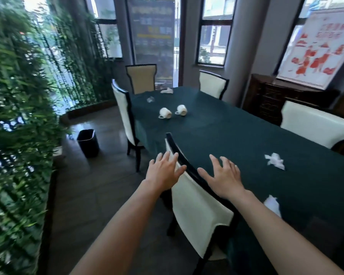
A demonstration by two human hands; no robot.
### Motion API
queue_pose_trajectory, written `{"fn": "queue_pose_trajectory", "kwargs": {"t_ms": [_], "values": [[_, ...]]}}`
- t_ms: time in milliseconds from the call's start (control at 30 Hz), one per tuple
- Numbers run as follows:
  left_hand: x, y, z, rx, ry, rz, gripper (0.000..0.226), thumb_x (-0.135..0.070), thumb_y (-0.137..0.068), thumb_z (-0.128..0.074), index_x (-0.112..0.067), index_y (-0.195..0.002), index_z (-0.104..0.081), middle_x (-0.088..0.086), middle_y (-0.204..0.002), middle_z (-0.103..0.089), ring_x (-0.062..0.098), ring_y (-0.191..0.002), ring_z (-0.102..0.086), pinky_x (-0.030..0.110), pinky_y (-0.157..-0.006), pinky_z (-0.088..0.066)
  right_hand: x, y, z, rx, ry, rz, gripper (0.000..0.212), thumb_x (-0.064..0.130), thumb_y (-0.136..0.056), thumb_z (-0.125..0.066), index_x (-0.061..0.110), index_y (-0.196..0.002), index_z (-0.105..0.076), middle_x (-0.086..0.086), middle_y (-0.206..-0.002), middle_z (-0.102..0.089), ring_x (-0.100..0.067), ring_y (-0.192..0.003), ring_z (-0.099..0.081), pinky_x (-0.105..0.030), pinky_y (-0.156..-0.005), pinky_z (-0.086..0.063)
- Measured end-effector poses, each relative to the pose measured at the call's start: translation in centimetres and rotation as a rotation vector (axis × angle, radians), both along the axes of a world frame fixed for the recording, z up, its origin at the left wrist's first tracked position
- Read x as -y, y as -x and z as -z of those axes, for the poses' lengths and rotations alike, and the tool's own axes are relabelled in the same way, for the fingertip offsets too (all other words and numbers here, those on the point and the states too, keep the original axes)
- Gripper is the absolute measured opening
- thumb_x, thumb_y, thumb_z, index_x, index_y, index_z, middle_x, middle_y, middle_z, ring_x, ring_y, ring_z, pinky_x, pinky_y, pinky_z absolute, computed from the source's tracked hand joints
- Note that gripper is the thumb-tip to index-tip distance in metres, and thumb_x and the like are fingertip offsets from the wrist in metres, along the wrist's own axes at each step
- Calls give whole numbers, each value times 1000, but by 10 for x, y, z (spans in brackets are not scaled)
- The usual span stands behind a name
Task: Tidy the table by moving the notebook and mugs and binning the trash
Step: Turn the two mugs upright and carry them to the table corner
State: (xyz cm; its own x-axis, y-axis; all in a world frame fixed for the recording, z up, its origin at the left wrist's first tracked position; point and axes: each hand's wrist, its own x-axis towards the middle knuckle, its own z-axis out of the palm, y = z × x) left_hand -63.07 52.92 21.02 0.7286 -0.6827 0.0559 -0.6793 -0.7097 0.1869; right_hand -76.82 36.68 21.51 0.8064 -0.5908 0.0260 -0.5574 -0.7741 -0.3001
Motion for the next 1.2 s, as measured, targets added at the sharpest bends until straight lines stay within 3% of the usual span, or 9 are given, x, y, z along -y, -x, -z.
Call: {"fn": "queue_pose_trajectory", "kwargs": {"t_ms": [533, 1200], "values": [[-108, -265, 5, -75, -43, -142, 72, -64, -103, -31, -26, -163, -23, 5, -173, -21, 33, -156, -22, 54, -121, -27, -93, -300, 1, -78, 19, -162, 86, 77, -94, -33, 26, -162, -22, -18, -166, -25, -36, -154, -21, -52, -125, -14], [28, -564, 23, -139, -39, -170, 67, -62, -103, -32, -26, -160, -30, 2, -173, -23, 31, -155, -26, 53, -118, -33, 37, -613, 34, -202, -33, -232, 81, 69, -97, -41, 21, -160, -25, -18, -162, -31, -36, -147, -34, -47, -120, -27]]}}
